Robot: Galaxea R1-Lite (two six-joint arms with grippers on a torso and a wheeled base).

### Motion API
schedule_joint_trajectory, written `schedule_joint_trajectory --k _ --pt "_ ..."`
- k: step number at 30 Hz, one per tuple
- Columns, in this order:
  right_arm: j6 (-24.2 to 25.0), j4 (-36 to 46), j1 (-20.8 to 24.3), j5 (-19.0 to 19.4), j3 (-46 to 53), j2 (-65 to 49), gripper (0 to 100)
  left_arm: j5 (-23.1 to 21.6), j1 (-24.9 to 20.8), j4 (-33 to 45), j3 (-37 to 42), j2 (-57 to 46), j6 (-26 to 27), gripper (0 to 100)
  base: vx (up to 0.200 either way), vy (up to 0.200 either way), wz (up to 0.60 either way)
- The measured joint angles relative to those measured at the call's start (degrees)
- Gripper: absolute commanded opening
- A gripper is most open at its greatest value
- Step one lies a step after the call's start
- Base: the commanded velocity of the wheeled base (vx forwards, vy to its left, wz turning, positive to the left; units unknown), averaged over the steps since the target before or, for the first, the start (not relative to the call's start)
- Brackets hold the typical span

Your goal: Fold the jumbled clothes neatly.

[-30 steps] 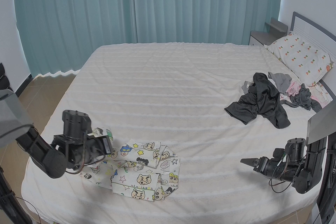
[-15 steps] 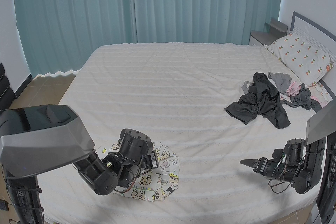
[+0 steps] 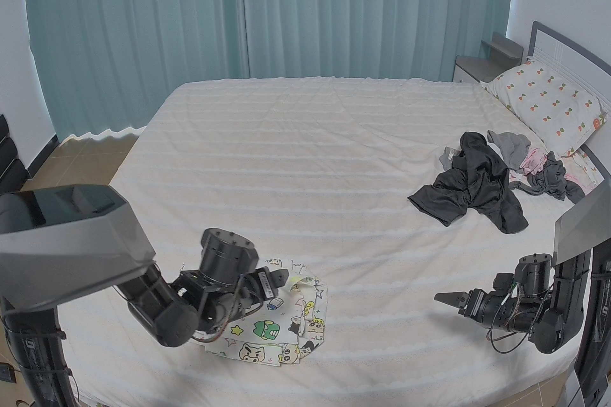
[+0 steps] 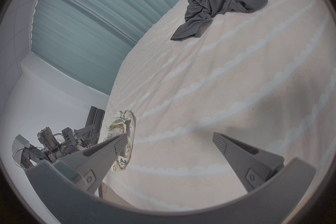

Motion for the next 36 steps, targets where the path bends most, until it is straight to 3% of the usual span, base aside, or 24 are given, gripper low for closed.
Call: schedule_joint_trajectory --k 1,5,11,14,29,36 --pt "0.2 0.0 0.4 -0.1 0.0 0.0 100 -4.6 2.6 -0.3 2.4 -1.5 -1.6 100 0.0 0.0 0.0" --pt "1.1 0.0 1.5 -0.2 0.0 0.0 100 -12.6 7.6 -2.8 8.9 -4.4 -5.0 100 0.0 0.0 0.0" --pt "3.8 0.0 4.5 -0.5 -0.1 0.0 100 -20.5 13.2 -16.3 18.7 -7.8 -11.3 100 -0.133 0.0 0.0" --pt "4.5 0.0 6.1 -0.7 -0.1 0.0 100 -22.3 14.5 -19.3 21.9 -7.6 -12.6 100 -0.2 0.0 0.0" --pt "5.1 0.0 9.3 -0.8 -0.6 0.7 100 -23.8 14.6 -27.3 26.3 -3.2 -13.2 100 0.0 0.0 0.0" --pt "5.1 0.0 9.7 -0.8 -0.8 0.9 100 -23.7 14.5 -27.4 26.6 -2.4 -13.0 100 0.0 0.2 0.0"
